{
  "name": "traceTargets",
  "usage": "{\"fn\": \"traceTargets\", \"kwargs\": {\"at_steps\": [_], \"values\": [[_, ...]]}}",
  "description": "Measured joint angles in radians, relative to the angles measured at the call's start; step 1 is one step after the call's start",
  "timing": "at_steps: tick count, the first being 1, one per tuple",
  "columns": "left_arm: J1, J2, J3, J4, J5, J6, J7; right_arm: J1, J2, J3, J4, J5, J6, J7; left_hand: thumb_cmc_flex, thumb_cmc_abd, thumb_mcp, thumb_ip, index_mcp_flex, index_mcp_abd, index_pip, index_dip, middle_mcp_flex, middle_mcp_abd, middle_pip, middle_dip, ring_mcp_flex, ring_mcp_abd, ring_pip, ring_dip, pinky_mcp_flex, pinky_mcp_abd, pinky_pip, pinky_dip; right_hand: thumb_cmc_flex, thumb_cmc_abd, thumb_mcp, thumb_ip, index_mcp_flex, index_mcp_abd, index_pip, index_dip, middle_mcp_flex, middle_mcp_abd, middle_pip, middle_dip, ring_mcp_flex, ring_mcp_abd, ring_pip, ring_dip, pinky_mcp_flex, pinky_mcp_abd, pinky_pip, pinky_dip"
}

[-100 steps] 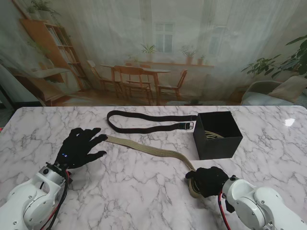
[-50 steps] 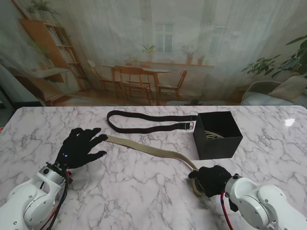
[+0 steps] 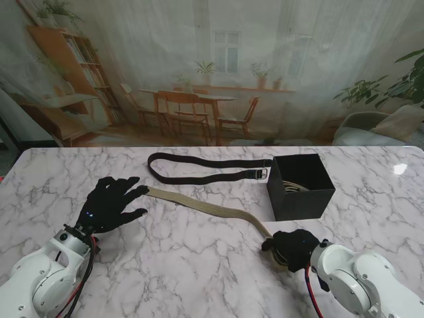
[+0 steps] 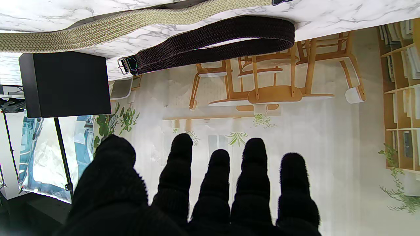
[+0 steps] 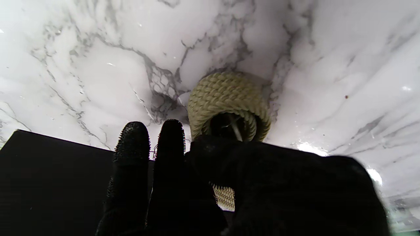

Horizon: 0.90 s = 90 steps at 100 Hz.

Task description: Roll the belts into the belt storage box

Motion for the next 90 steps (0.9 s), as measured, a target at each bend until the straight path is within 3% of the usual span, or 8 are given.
{"fn": "traceTargets", "kwargs": {"at_steps": [10, 13, 33, 45, 54, 66, 85, 90], "values": [[0.0, 0.0, -0.001, 0.0, 0.0, 0.0, 0.0, 0.003, 0.0, -0.006, 0.012, -0.033, -0.005, -0.027, 0.0, 0.0, 0.0, 0.0, 0.0, 0.0, 0.0, 0.0, 0.0, 0.0, 0.0, 0.0, 0.0, 0.0, 0.0, 0.0, 0.0, 0.0, 0.0, 0.0, -0.065, 0.0, -0.151, -0.015, 0.018, -0.018, 0.034, 0.046, -0.01, -0.012, 0.0, 0.003, 0.0, -0.002, 0.0, 0.0, 0.011, -0.002, 0.01, 0.0], [0.0, 0.0, -0.001, 0.0, 0.0, 0.0, 0.0, 0.003, 0.0, -0.007, 0.016, -0.033, -0.005, -0.038, 0.0, 0.0, 0.0, 0.0, 0.0, 0.0, 0.0, 0.0, 0.0, 0.0, 0.0, 0.0, 0.0, 0.0, 0.0, 0.0, 0.0, 0.0, 0.0, 0.0, -0.124, 0.0, -0.211, -0.025, 0.029, -0.029, 0.058, 0.075, -0.01, -0.017, 0.013, 0.006, 0.015, -0.007, -0.001, 0.0, 0.022, -0.002, 0.012, 0.0], [0.0, 0.0, -0.001, 0.0, 0.0, 0.0, 0.0, 0.004, -0.001, -0.017, 0.056, -0.028, -0.003, -0.143, 0.0, 0.0, 0.0, 0.0, 0.0, 0.0, 0.0, 0.0, 0.0, 0.0, 0.0, 0.0, 0.0, 0.0, 0.0, 0.0, 0.0, 0.0, 0.0, 0.0, -0.186, -0.041, -0.257, -0.055, 0.089, -0.1, 0.236, 0.215, 0.031, -0.053, 0.051, 0.019, 0.085, -0.021, 0.022, 0.039, 0.081, -0.004, 0.05, 0.0], [0.0, 0.0, 0.0, 0.0, 0.001, 0.0, 0.0, 0.006, -0.004, -0.028, 0.08, -0.024, 0.01, -0.198, 0.0, 0.0, 0.0, 0.0, 0.0, 0.0, 0.0, 0.0, 0.0, 0.0, 0.0, 0.0, 0.0, 0.0, 0.0, 0.0, 0.0, 0.0, 0.0, 0.0, -0.186, -0.044, -0.259, -0.078, 0.1, -0.123, 0.32, 0.26, 0.087, -0.051, 0.073, 0.032, 0.2, -0.031, 0.108, 0.098, 0.206, -0.03, 0.132, 0.043], [0.0, 0.0, 0.0, 0.0, 0.001, 0.0, 0.0, 0.011, -0.007, -0.045, 0.098, 0.015, 0.049, -0.229, 0.0, 0.0, 0.0, 0.0, 0.0, 0.0, 0.0, 0.0, 0.0, 0.0, 0.0, 0.0, 0.0, 0.0, 0.0, 0.0, 0.0, 0.0, 0.0, 0.0, -0.184, -0.054, -0.26, -0.144, 0.1, -0.123, 0.384, 0.221, 0.131, -0.015, 0.108, 0.055, 0.336, -0.049, 0.184, 0.155, 0.342, -0.059, 0.194, 0.072], [0.0, 0.0, 0.0, 0.0, 0.001, 0.0, 0.001, 0.014, -0.014, -0.065, 0.12, 0.071, 0.103, -0.284, 0.0, 0.0, 0.0, 0.0, 0.0, 0.0, 0.0, 0.0, 0.0, 0.0, 0.0, 0.0, 0.0, 0.0, 0.0, 0.0, 0.0, 0.0, 0.0, 0.0, -0.169, -0.052, -0.274, -0.191, 0.122, -0.077, 0.424, 0.137, 0.161, 0.047, 0.139, 0.067, 0.43, -0.059, 0.203, 0.187, 0.45, -0.061, 0.228, 0.083], [0.0, 0.0, 0.0, 0.0, 0.002, 0.0, 0.001, 0.01, -0.025, -0.078, 0.103, 0.117, 0.183, -0.261, 0.0, 0.0, 0.0, 0.0, 0.0, 0.0, 0.0, 0.0, 0.0, 0.0, 0.0, 0.0, 0.0, 0.0, 0.0, 0.0, 0.0, 0.0, 0.0, 0.0, -0.132, 0.018, -0.342, -0.193, 0.138, -0.013, 0.39, 0.059, 0.154, 0.106, 0.142, 0.07, 0.436, -0.033, 0.217, 0.199, 0.447, -0.036, 0.21, 0.083], [0.0, 0.0, 0.0, 0.0, 0.002, 0.0, 0.002, 0.009, -0.025, -0.083, 0.097, 0.122, 0.192, -0.258, 0.0, 0.0, 0.0, 0.0, 0.0, 0.0, 0.0, 0.0, 0.0, 0.0, 0.0, 0.0, 0.0, 0.0, 0.0, 0.0, 0.0, 0.0, 0.0, 0.0, -0.176, 0.063, -0.376, -0.138, 0.149, -0.001, 0.295, 0.077, 0.153, 0.112, 0.142, 0.07, 0.4, -0.009, 0.227, 0.203, 0.393, -0.007, 0.187, 0.083]]}}
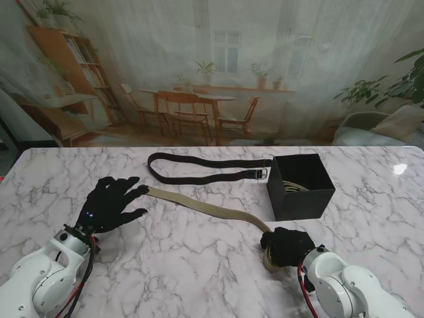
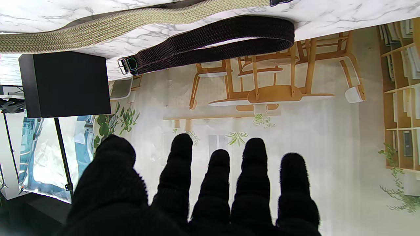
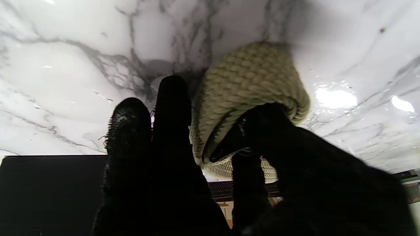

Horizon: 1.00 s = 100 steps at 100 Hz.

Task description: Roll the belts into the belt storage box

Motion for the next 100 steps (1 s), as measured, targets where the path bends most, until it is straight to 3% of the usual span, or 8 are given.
{"fn": "traceTargets", "kwargs": {"at_steps": [9, 18, 35, 48, 63, 78, 100], "values": [[0.0, 0.0, 0.0, 0.0, 0.0, 0.0, 0.0, -0.008, -0.001, 0.0, -0.014, -0.014, -0.001, 0.007, 0.0, 0.0, 0.0, 0.0, 0.0, 0.0, 0.0, 0.0, 0.0, 0.0, 0.0, 0.0, 0.0, 0.0, 0.0, 0.0, 0.0, 0.0, 0.0, 0.0, -0.039, 0.045, -0.032, 0.033, 0.001, 0.002, -0.089, 0.001, -0.012, -0.004, 0.0, -0.001, -0.065, 0.015, 0.001, 0.0, -0.098, 0.026, -0.002, 0.011], [0.0, 0.0, 0.0, 0.0, 0.001, 0.0, 0.0, -0.02, -0.002, 0.011, -0.031, -0.097, -0.023, 0.015, 0.0, 0.0, 0.0, 0.0, 0.0, 0.0, 0.0, 0.0, 0.0, 0.0, 0.0, 0.0, 0.0, 0.0, 0.0, 0.0, 0.0, 0.0, 0.0, 0.0, -0.085, 0.088, -0.073, 0.041, 0.001, 0.001, -0.152, -0.002, -0.018, -0.02, 0.0, -0.002, -0.099, 0.024, -0.016, -0.012, -0.171, 0.034, 0.021, 0.045], [0.0, 0.0, 0.0, 0.001, 0.001, 0.0, -0.001, -0.037, -0.003, 0.042, -0.045, -0.145, -0.065, 0.009, 0.0, 0.0, 0.0, 0.0, 0.0, 0.0, 0.0, 0.0, 0.0, 0.0, 0.0, 0.0, 0.0, 0.0, 0.0, 0.0, 0.0, 0.0, 0.0, 0.0, -0.133, 0.101, -0.114, 0.06, 0.002, -0.028, -0.165, -0.004, -0.003, -0.048, 0.002, -0.002, -0.134, 0.027, -0.014, -0.008, -0.195, 0.034, 0.043, 0.063], [0.0, 0.0, 0.0, 0.001, 0.001, 0.0, -0.001, -0.043, -0.002, 0.066, -0.05, -0.258, -0.134, -0.01, 0.0, 0.0, 0.0, 0.0, 0.0, 0.0, 0.0, 0.0, 0.0, 0.0, 0.0, 0.0, 0.0, 0.0, 0.0, 0.0, 0.0, 0.0, 0.0, 0.0, -0.187, 0.114, -0.17, 0.061, 0.014, -0.09, -0.186, -0.005, 0.033, -0.094, 0.006, -0.005, -0.134, 0.028, -0.014, -0.003, -0.198, 0.034, 0.051, 0.067], [0.0, 0.0, 0.0, 0.001, 0.001, 0.0, -0.002, -0.043, 0.006, 0.079, -0.051, -0.21, -0.157, 0.002, 0.0, 0.0, 0.0, 0.0, 0.0, 0.0, 0.0, 0.0, 0.0, 0.0, 0.0, 0.0, 0.0, 0.0, 0.0, 0.0, 0.0, 0.0, 0.0, 0.0, -0.315, 0.116, -0.282, 0.06, 0.013, -0.137, -0.209, -0.016, 0.057, -0.138, -0.012, -0.015, -0.149, 0.028, -0.014, -0.003, -0.227, 0.034, 0.051, 0.072], [0.0, 0.001, 0.0, 0.001, 0.001, 0.001, -0.004, -0.033, 0.008, 0.075, -0.032, -0.243, -0.154, -0.01, 0.0, 0.0, 0.0, 0.0, 0.0, 0.0, 0.0, 0.0, 0.0, 0.0, 0.0, 0.0, 0.0, 0.0, 0.0, 0.0, 0.0, 0.0, 0.0, 0.0, -0.32, 0.148, -0.382, 0.06, 0.013, -0.148, -0.212, -0.017, 0.027, -0.149, -0.045, -0.023, -0.249, 0.028, -0.014, -0.003, -0.305, 0.034, 0.029, 0.079], [-0.001, 0.001, 0.002, 0.001, 0.001, 0.002, -0.01, -0.036, 0.005, 0.094, -0.008, -0.145, -0.174, -0.035, 0.0, 0.0, 0.0, 0.0, 0.0, 0.0, 0.0, 0.0, 0.0, 0.0, 0.0, 0.0, 0.0, 0.0, 0.001, 0.0, 0.0, 0.0, 0.0, 0.0, -0.303, 0.16, -0.431, 0.06, 0.026, -0.149, -0.212, -0.017, -0.023, -0.154, -0.052, -0.024, -0.438, 0.049, -0.075, -0.039, -0.474, 0.061, -0.076, 0.088]]}}
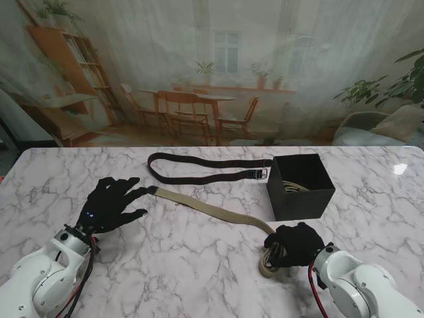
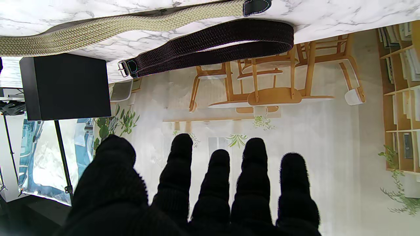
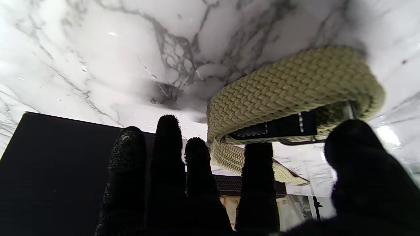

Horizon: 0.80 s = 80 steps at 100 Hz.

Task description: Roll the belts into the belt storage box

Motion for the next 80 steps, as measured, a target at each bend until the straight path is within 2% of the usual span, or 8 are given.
{"fn": "traceTargets", "kwargs": {"at_steps": [20, 36, 52, 55, 62, 67, 74, 80], "values": [[-0.001, 0.0, 0.0, 0.001, 0.0, 0.001, -0.001, -0.015, -0.003, 0.036, -0.004, 0.022, -0.033, 0.003, 0.0, 0.0, 0.0, 0.0, 0.0, 0.0, 0.0, 0.0, 0.0, 0.0, 0.0, 0.0, 0.0, 0.0, 0.0, 0.0, 0.0, 0.0, 0.0, 0.0, 0.015, -0.002, 0.045, 0.0, 0.003, 0.014, 0.0, 0.0, -0.012, -0.001, -0.007, -0.003, -0.04, 0.003, -0.05, -0.057, -0.06, 0.036, -0.072, 0.0], [-0.001, 0.0, 0.0, 0.001, 0.0, 0.002, 0.001, -0.024, -0.007, 0.055, 0.001, 0.053, -0.064, -0.07, 0.0, 0.0, 0.0, 0.0, 0.0, 0.0, 0.0, 0.0, 0.0, 0.0, 0.0, 0.0, 0.0, 0.0, 0.0, 0.0, 0.0, 0.0, 0.0, 0.0, 0.015, -0.002, 0.088, 0.0, 0.014, 0.029, 0.001, 0.0, -0.012, -0.001, -0.007, -0.003, -0.04, 0.003, -0.05, -0.063, -0.06, 0.037, -0.079, 0.0], [0.0, 0.0, -0.002, 0.001, 0.002, 0.003, 0.003, -0.035, -0.011, 0.078, -0.006, 0.048, -0.092, -0.08, 0.0, 0.0, 0.0, 0.0, 0.0, 0.0, 0.0, 0.0, 0.0, 0.0, 0.0, 0.0, 0.0, 0.0, 0.001, 0.0, 0.0, 0.0, 0.0, 0.0, 0.015, -0.002, 0.103, 0.0, 0.014, 0.03, 0.001, 0.0, -0.012, -0.001, -0.007, -0.003, -0.036, 0.003, -0.05, -0.068, -0.043, 0.037, -0.083, 0.0], [0.0, 0.0, -0.002, 0.001, 0.002, 0.003, 0.003, -0.038, -0.012, 0.084, -0.008, 0.045, -0.102, -0.09, 0.0, 0.0, 0.0, 0.0, 0.0, 0.0, 0.0, 0.0, 0.0, 0.0, 0.0, 0.0, 0.0, 0.0, 0.001, 0.0, 0.0, 0.0, 0.0, 0.0, 0.052, -0.002, 0.114, 0.0, 0.014, 0.03, 0.001, 0.0, -0.012, -0.001, -0.007, -0.004, -0.036, 0.003, -0.05, -0.068, -0.037, 0.037, -0.084, 0.0], [0.001, 0.0, -0.003, 0.001, 0.004, 0.003, 0.004, -0.049, -0.016, 0.107, -0.01, 0.032, -0.136, -0.129, 0.0, 0.0, 0.0, 0.0, 0.0, 0.0, 0.0, 0.0, 0.0, 0.0, 0.0, 0.0, 0.0, 0.0, 0.001, 0.0, 0.0, 0.0, 0.0, 0.0, 0.132, -0.003, 0.209, 0.0, -0.022, 0.026, 0.01, 0.001, -0.012, -0.007, -0.006, -0.003, -0.022, 0.003, -0.05, -0.07, -0.033, 0.037, -0.085, 0.0], [0.002, 0.0, -0.004, 0.001, 0.004, 0.003, 0.005, -0.057, -0.017, 0.124, -0.013, -0.011, -0.153, -0.16, 0.0, 0.0, 0.0, 0.0, 0.0, 0.0, 0.0, 0.0, 0.0, 0.0, 0.0, 0.0, 0.0, 0.0, 0.004, 0.0, 0.0, 0.0, 0.0, 0.0, 0.181, -0.005, 0.306, 0.007, -0.065, -0.001, -0.012, -0.003, -0.012, -0.026, -0.006, -0.004, -0.022, 0.001, -0.052, -0.071, -0.033, 0.038, -0.086, 0.0], [0.002, 0.0, -0.005, 0.0, 0.005, 0.003, 0.006, -0.067, -0.017, 0.144, -0.02, -0.099, -0.158, -0.179, 0.0, 0.0, 0.0, 0.0, 0.0, 0.0, 0.0, 0.0, 0.0, 0.0, 0.0, 0.0, 0.0, 0.0, 0.004, 0.0, 0.0, 0.0, 0.0, 0.0, 0.284, -0.068, 0.436, 0.011, -0.157, -0.058, -0.037, -0.067, -0.027, -0.027, -0.006, -0.004, -0.023, 0.0, -0.081, -0.083, -0.033, 0.04, -0.097, 0.0], [0.002, 0.0, -0.005, 0.0, 0.005, 0.003, 0.007, -0.072, -0.012, 0.155, -0.022, -0.13, -0.166, -0.173, 0.0, 0.0, 0.0, 0.0, 0.0, 0.0, 0.0, 0.0, 0.0, 0.0, 0.0, 0.0, 0.0, 0.0, 0.004, 0.0, 0.0, 0.0, 0.0, 0.0, 0.335, -0.118, 0.519, 0.013, -0.254, -0.128, -0.039, -0.144, -0.053, -0.03, -0.015, -0.013, -0.024, -0.001, -0.112, -0.103, -0.034, 0.049, -0.121, -0.014]]}}
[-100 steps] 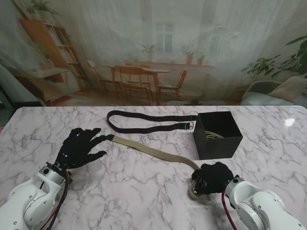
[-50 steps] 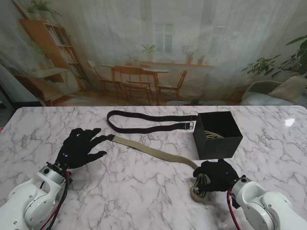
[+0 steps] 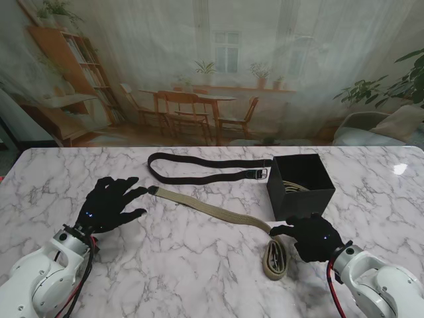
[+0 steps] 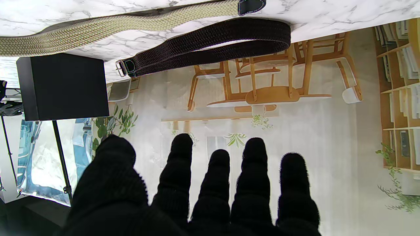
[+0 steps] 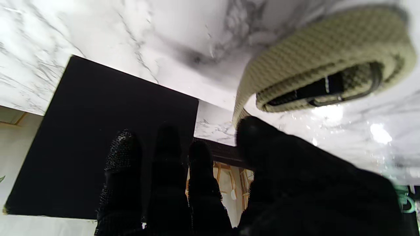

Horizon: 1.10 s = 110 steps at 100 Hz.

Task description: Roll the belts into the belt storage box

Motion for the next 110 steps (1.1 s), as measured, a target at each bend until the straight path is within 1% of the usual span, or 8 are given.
{"fn": "traceTargets", "kwargs": {"at_steps": [14, 35, 49, 58, 77, 93, 100, 110], "values": [[0.0, 0.0, 0.0, 0.0, 0.001, 0.0, 0.002, 0.003, 0.017, 0.004, 0.013, -0.024, -0.053, 0.011, 0.0, 0.0, 0.0, 0.0, 0.0, 0.0, 0.0, 0.0, 0.0, 0.0, 0.0, 0.0, 0.0, 0.0, 0.0, 0.0, 0.0, 0.0, 0.0, 0.0, 0.022, -0.077, 0.057, 0.001, -0.086, -0.064, -0.055, -0.176, -0.105, -0.024, -0.02, -0.013, -0.016, -0.009, -0.044, -0.035, -0.013, 0.012, -0.051, -0.024], [-0.001, 0.001, 0.002, 0.001, 0.001, 0.0, 0.002, 0.038, 0.034, -0.035, 0.059, -0.044, -0.087, 0.033, 0.0, 0.0, 0.0, 0.0, 0.0, 0.0, 0.0, 0.0, 0.0, 0.0, 0.0, 0.0, 0.0, 0.0, 0.0, 0.0, 0.0, 0.0, 0.0, 0.0, 0.022, -0.086, 0.07, 0.001, -0.086, -0.093, -0.163, -0.197, -0.191, -0.025, -0.029, -0.016, -0.057, -0.009, -0.077, -0.053, -0.033, 0.027, -0.096, -0.047], [-0.001, 0.001, 0.002, 0.003, 0.002, 0.0, 0.004, 0.063, 0.039, -0.071, 0.07, -0.034, -0.091, 0.081, 0.0, 0.0, 0.0, 0.0, 0.0, 0.0, 0.0, 0.0, 0.0, 0.0, 0.0, 0.0, 0.0, 0.0, 0.0, 0.0, 0.0, 0.0, 0.0, 0.0, 0.005, -0.096, 0.062, 0.001, -0.08, -0.093, -0.08, -0.106, -0.204, -0.024, -0.031, -0.025, -0.055, 0.006, -0.089, -0.062, -0.038, 0.051, -0.113, -0.062], [-0.002, 0.001, 0.002, 0.004, 0.002, 0.0, 0.005, 0.09, 0.042, -0.106, 0.09, 0.006, -0.086, 0.099, 0.0, 0.0, 0.0, 0.0, 0.0, 0.0, 0.0, 0.0, 0.0, 0.0, 0.0, 0.0, 0.0, 0.0, 0.0, 0.0, 0.0, 0.0, 0.0, 0.0, -0.053, -0.1, 0.025, -0.004, -0.032, -0.094, 0.03, -0.026, -0.217, 0.005, -0.041, -0.028, -0.055, 0.029, -0.09, -0.086, -0.037, 0.059, -0.117, -0.072], [-0.003, 0.001, 0.003, 0.005, 0.002, 0.0, 0.005, 0.133, 0.039, -0.154, 0.158, 0.037, -0.072, 0.01, 0.0, 0.0, 0.0, 0.0, 0.0, 0.0, 0.0, 0.0, 0.0, 0.0, 0.0, 0.0, 0.0, 0.0, 0.0, 0.0, 0.0, 0.0, 0.0, 0.0, -0.128, -0.16, 0.016, -0.015, 0.121, -0.119, 0.192, 0.217, -0.216, 0.012, -0.028, -0.025, -0.055, 0.03, -0.09, -0.086, 0.0, 0.062, -0.114, -0.083], [-0.003, 0.001, 0.003, 0.005, 0.003, 0.0, 0.006, 0.143, 0.031, -0.17, 0.185, 0.119, -0.057, 0.005, 0.0, 0.0, 0.0, 0.0, 0.0, 0.0, 0.0, 0.0, 0.0, 0.0, 0.0, 0.0, 0.0, 0.0, 0.0, 0.0, 0.0, 0.0, 0.0, 0.0, -0.138, -0.172, 0.021, -0.027, 0.168, -0.096, 0.232, 0.254, -0.212, 0.047, -0.003, -0.013, -0.052, 0.03, -0.09, -0.086, 0.025, 0.063, -0.097, -0.093], [-0.003, 0.001, 0.003, 0.005, 0.003, 0.0, 0.006, 0.149, 0.029, -0.18, 0.193, 0.119, -0.051, -0.004, 0.0, 0.0, 0.0, 0.0, 0.0, 0.0, 0.0, 0.0, 0.0, 0.0, 0.0, 0.0, 0.0, 0.0, 0.0, 0.0, 0.0, 0.0, 0.0, 0.0, -0.138, -0.177, 0.018, -0.08, 0.168, -0.095, 0.282, 0.241, -0.186, 0.074, 0.004, -0.012, -0.013, 0.03, -0.09, -0.086, 0.055, 0.063, -0.071, -0.097], [-0.003, 0.001, 0.003, 0.006, 0.003, 0.0, 0.006, 0.162, 0.028, -0.202, 0.209, 0.126, -0.033, -0.028, 0.0, 0.0, 0.0, 0.0, 0.0, 0.0, 0.0, 0.0, -0.001, 0.0, 0.0, 0.0, 0.0, 0.0, 0.0, 0.0, 0.0, 0.0, 0.0, 0.0, -0.137, -0.202, -0.004, -0.119, 0.179, -0.062, 0.366, 0.17, -0.176, 0.129, 0.009, -0.004, 0.053, 0.028, -0.069, -0.068, 0.108, 0.063, -0.009, -0.096]]}}
